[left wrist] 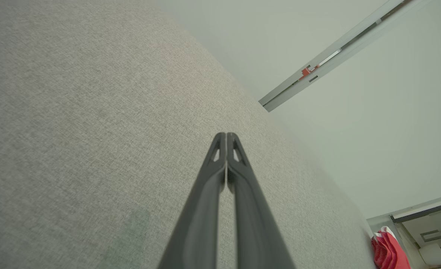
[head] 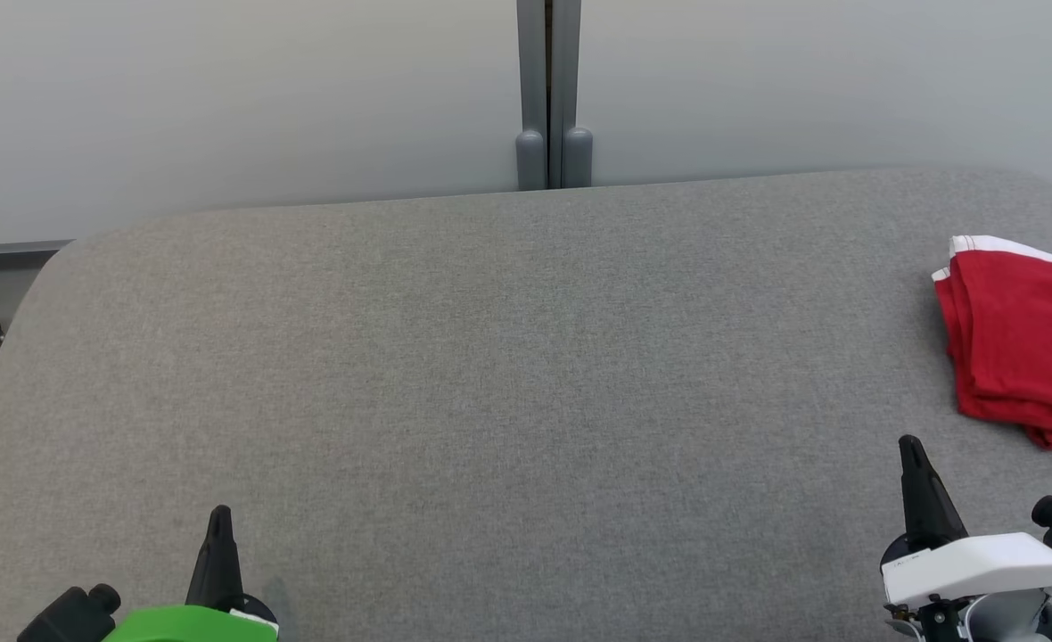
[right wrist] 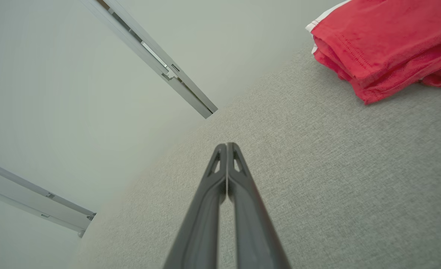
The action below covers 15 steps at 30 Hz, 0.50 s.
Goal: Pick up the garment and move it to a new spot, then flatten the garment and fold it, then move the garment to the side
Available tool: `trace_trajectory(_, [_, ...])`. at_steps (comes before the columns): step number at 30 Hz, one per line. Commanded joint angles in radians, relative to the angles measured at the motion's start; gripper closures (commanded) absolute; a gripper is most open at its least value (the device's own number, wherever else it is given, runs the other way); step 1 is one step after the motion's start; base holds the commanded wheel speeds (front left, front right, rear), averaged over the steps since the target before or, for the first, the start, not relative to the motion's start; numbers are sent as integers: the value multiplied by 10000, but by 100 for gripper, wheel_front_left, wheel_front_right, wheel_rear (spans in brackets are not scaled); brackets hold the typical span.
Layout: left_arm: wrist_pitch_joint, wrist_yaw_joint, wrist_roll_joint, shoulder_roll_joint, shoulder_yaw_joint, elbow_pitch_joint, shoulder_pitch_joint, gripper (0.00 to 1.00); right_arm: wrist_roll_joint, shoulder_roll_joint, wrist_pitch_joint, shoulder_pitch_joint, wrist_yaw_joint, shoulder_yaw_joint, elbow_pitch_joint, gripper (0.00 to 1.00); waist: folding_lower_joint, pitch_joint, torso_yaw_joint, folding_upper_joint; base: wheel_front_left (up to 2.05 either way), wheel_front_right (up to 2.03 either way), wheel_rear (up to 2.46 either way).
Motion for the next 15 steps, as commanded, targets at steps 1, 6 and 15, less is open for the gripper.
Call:
trace_trajectory(1, [84, -88, -345, 32, 74, -100, -300, 100, 383, -51, 84, -250, -3, -42, -55, 100, 1, 5, -6, 0, 0, 0, 0])
trace_trajectory(6, [254, -130, -931, 35, 148, -77, -428, 100, 1096, -52, 253, -382, -4, -57, 24, 100, 1, 20, -27, 0, 0, 0, 0])
trace_trajectory(15, [527, -198, -1877, 40, 275, -41, -639, 100, 2253, -53, 529, -584, -5, -84, 157, 100, 1, 46, -64, 0, 0, 0, 0])
